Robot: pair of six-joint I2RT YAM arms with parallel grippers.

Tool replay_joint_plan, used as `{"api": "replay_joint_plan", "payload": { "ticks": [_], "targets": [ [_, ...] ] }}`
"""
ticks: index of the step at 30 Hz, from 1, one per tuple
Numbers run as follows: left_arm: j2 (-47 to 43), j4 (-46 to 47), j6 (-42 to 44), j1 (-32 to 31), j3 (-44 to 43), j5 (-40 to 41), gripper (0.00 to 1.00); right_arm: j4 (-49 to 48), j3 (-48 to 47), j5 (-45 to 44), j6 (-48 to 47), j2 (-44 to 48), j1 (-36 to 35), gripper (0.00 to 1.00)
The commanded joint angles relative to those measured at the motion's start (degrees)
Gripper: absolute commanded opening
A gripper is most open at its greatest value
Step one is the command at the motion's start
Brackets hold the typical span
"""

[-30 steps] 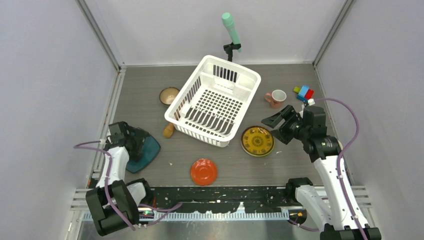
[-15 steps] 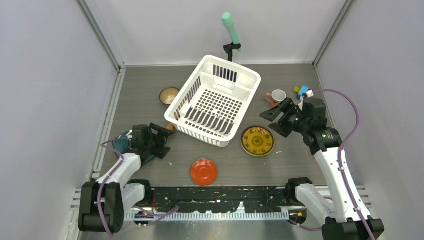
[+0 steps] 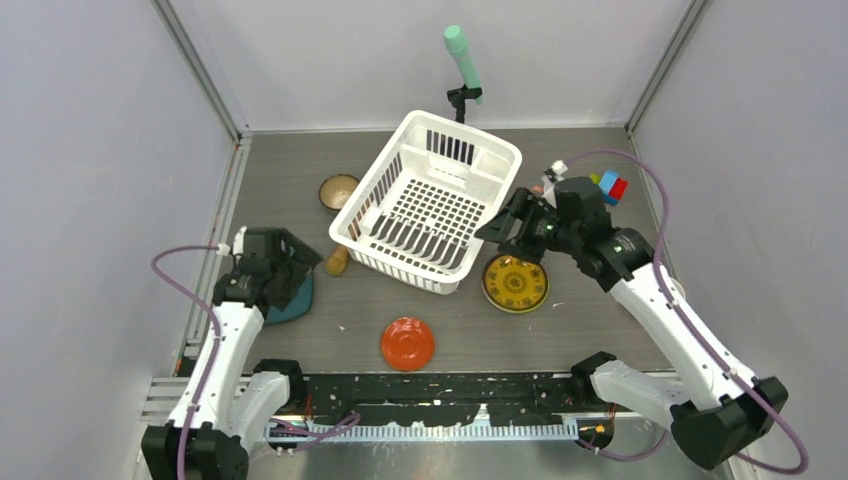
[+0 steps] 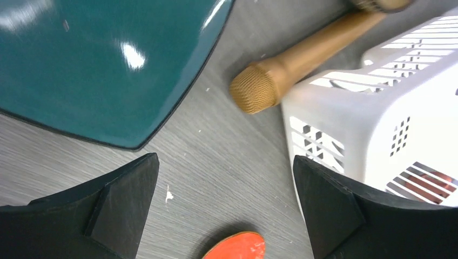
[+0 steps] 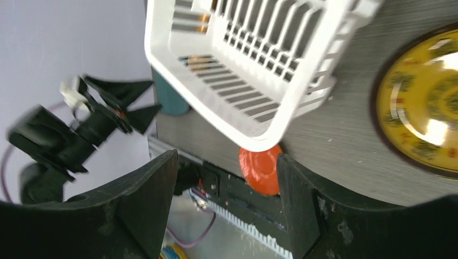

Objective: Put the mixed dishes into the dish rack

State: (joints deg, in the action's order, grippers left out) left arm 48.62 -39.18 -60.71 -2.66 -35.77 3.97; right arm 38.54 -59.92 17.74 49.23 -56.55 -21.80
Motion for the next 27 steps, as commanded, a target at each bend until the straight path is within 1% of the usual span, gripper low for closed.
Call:
{"api": "replay_joint_plan", "payload": {
  "ticks": [1, 2, 3, 4, 5, 6, 7, 8, 9, 10, 11, 13, 15, 17, 19, 21, 23, 27],
  "targets": [
    [-1.14, -13.56, 14.82, 0.02, -12.39, 9.31, 1.0, -6.56, -4.9, -6.37, 0.96, -4.4, -10.05, 0.73],
    [-1.39, -15.15, 16.27, 0.05, -14.16, 12.62, 1.0, -9.21, -5.14, -8.59, 2.32, -5.04, -13.65, 0.72],
    [-1.74, -15.78, 17.76, 0.07, -15.36, 17.83, 1.0, -10.43, -5.81, -10.13, 3.04, -6.5, -15.52, 0.72],
    [-1.8, -15.37, 19.04, 0.35, -15.68, 21.03, 1.0, -12.29, -6.34, -13.31, 4.4, -7.45, -19.5, 0.72],
    [-1.44, -14.56, 20.3, 1.3, -15.69, 23.46, 1.0, -13.11, -7.51, -15.13, 5.46, -9.59, -21.39, 0.71],
    [-0.35, -13.9, 21.21, 3.93, -15.8, 24.21, 1.0, -14.26, -8.25, -19.61, 5.93, -11.95, -25.47, 0.71],
    [1.01, -12.84, 22.11, 6.81, -15.78, 23.45, 1.0, -14.76, -9.86, -21.53, 6.53, -13.34, -29.48, 0.71],
    [2.55, -11.54, 22.99, 10.65, -15.49, 21.3, 1.0, -15.68, -10.65, -24.86, 6.64, -16.13, -31.26, 0.71],
    [3.92, -9.76, 23.86, 15.15, -14.96, 18.2, 1.0, -15.95, -12.3, -26.44, 7.01, -17.76, -34.82, 0.71],
    [5.47, -7.03, 24.39, 19.84, -14.35, 14.42, 1.0, -16.2, -13.06, -29.65, 7.54, -21.0, -36.48, 0.71],
    [7.33, -5.11, 24.67, 24.24, -13.55, 11.89, 1.0, -16.6, -14.22, -30.72, 8.42, -22.61, -39.33, 0.71],
    [10.57, -2.85, 24.51, 28.99, -13.68, 9.95, 1.0, -18.75, -15.86, -32.18, 9.74, -27.26, -42.91, 0.7],
    [13.24, 0.86, 24.58, 33.5, -13.24, 6.06, 0.99, -20.32, -17.44, -32.07, 10.58, -31.2, -45.14, 0.69],
    [15.55, 4.34, 24.63, 39.65, -12.76, -2.85, 0.99, -23.04, -17.89, -30.32, 10.58, -33.37, -46.56, 0.69],
    [18.12, 5.88, 24.33, 42.76, -12.95, -3.69, 0.99, -24.38, -17.68, -28.79, 10.02, -33.86, -47.03, 0.69],
    [21.07, 6.27, 24.25, 43.92, -13.53, -3.75, 0.99, -24.48, -17.28, -28.3, 8.38, -32.93, -47.07, 0.69],
    [24.04, 6.17, 22.66, 44.45, -13.71, -5.47, 0.99, -24.34, -16.68, -28.66, 6.54, -31.4, -47.1, 0.7],
    [30.63, 4.62, 19.23, 45.25, -13.76, -5.31, 0.99, -24.38, -14.65, -30.44, 4.88, -27.72, -47.08, 0.71]
  ]
}}
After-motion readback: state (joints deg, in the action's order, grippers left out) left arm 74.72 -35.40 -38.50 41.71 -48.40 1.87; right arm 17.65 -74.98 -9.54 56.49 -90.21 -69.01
